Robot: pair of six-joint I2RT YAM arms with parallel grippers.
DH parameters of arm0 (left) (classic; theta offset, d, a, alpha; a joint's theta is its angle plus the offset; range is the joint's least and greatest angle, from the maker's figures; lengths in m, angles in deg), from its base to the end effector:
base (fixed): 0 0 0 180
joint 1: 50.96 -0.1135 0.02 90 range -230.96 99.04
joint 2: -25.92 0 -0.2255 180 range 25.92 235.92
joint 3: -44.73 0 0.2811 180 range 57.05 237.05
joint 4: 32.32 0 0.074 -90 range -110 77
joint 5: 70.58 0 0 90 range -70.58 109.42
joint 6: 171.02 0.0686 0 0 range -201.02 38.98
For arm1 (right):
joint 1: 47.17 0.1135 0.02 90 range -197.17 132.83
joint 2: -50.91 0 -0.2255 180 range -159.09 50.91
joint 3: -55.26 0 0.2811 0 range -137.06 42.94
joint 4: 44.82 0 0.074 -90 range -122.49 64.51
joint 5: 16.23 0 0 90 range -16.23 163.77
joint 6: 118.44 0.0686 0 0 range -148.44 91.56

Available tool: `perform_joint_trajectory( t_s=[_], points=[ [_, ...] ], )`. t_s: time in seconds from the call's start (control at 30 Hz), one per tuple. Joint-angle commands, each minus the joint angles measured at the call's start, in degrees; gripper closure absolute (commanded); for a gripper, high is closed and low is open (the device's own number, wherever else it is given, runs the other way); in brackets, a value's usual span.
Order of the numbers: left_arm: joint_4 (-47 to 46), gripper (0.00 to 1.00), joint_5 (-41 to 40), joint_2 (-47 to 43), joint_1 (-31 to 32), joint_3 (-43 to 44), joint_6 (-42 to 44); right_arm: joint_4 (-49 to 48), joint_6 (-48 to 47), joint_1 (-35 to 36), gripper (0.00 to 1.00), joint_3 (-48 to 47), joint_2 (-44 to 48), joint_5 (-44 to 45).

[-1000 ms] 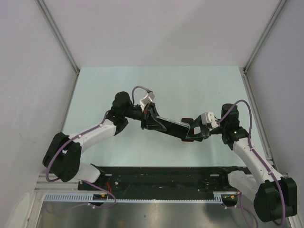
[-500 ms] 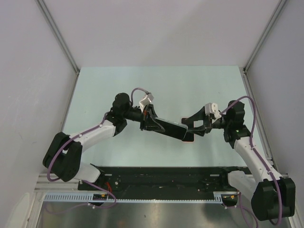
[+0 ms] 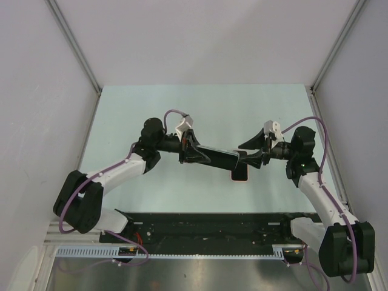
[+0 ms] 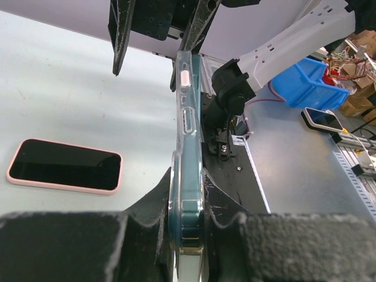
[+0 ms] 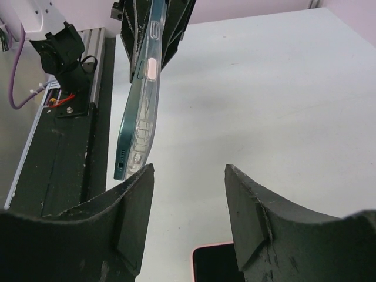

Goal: Take the phone out of the phone case
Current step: Remove the phone case from the phone.

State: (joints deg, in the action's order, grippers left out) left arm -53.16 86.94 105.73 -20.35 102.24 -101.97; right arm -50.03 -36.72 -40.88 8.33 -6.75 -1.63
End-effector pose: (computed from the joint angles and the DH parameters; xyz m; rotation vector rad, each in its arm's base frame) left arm 0.2607 -0.2279 0.2262 1.1313 1.4523 -1.5823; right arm 0.2575 0.0952 0.2429 -1.1460 1.2575 1.0542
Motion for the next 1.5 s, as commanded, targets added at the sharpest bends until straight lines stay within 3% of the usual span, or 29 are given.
perform_joint_trajectory(
  t_s=[0.0,0.5,0.73,1.47],
  points=[
    [-3.22,1.00,-7.50,-1.67,-1.69,2.01,0.82,-3.82,5.28,0.05,0.43,-2.13,0.63,-3.18],
    [-6.73,1.00,-8.12,-1.94,-3.28,2.45,-3.83,-5.75,7.65,-0.31,0.42,-2.13,0.81,1.99],
    [-10.16,1.00,-3.90,-1.94,-2.66,1.83,-7.35,-16.56,17.50,0.22,0.42,-0.46,-2.09,9.47],
    [-14.47,1.00,-4.33,-1.41,-1.87,0.34,-9.29,-15.95,17.06,0.48,0.43,-0.02,-2.18,9.04]
  ],
)
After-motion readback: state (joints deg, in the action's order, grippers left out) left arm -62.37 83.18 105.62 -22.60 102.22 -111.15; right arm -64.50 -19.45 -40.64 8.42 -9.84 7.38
